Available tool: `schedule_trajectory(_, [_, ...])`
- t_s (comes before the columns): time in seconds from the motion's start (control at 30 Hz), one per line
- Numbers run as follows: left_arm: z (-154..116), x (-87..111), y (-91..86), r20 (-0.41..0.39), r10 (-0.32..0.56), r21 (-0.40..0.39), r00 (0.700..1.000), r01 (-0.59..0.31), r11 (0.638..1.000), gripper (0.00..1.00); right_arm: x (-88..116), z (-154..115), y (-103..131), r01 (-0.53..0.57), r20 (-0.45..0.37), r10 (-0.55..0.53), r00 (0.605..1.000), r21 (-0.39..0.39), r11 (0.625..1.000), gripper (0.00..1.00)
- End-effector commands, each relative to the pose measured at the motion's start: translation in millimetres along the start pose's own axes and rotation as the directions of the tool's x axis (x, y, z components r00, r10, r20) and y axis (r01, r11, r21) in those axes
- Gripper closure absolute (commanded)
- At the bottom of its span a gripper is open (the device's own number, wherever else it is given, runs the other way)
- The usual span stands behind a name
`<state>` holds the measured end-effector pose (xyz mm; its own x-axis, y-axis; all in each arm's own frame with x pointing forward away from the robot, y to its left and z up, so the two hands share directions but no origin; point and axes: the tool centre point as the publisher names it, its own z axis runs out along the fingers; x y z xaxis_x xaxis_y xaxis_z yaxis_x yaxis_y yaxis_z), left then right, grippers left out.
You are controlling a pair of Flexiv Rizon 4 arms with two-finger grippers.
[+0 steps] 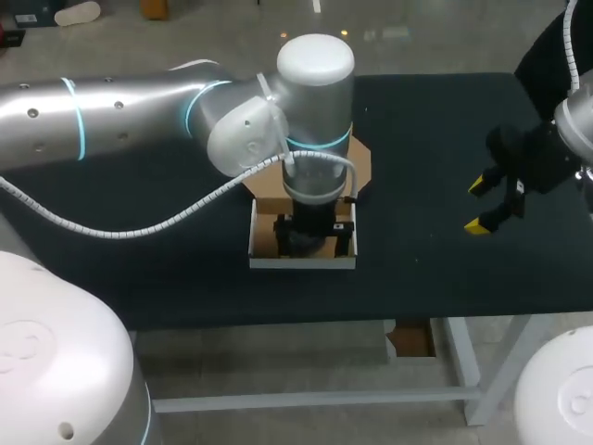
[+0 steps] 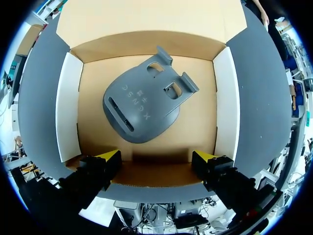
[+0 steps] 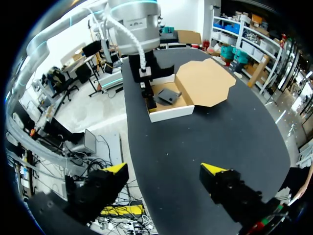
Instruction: Assemble the packaging by folding the flat box into shape, placing the metal phone stand inside, and closing the box properly
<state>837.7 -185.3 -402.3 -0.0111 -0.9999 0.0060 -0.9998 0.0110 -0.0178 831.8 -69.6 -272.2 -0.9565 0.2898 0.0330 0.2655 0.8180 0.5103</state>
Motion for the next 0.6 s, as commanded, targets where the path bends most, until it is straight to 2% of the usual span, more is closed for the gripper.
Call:
schedule_trajectory(0.03, [-3,-3.3,7.4,-0.003,-0.012,0.01,1.0,0.012,1.0,0.0,0,-1,0,0.002,-0.004,-0.002,1.0,-0.004,1.0,0.0])
schedule_trajectory(0.6, [-2,-4.4,30.7,-0.006,-0.04,0.001,0.999,0.04,0.999,0.0,0,-1,0,0.002,-0.004,-0.002,1.0,-0.004,1.0,0.0])
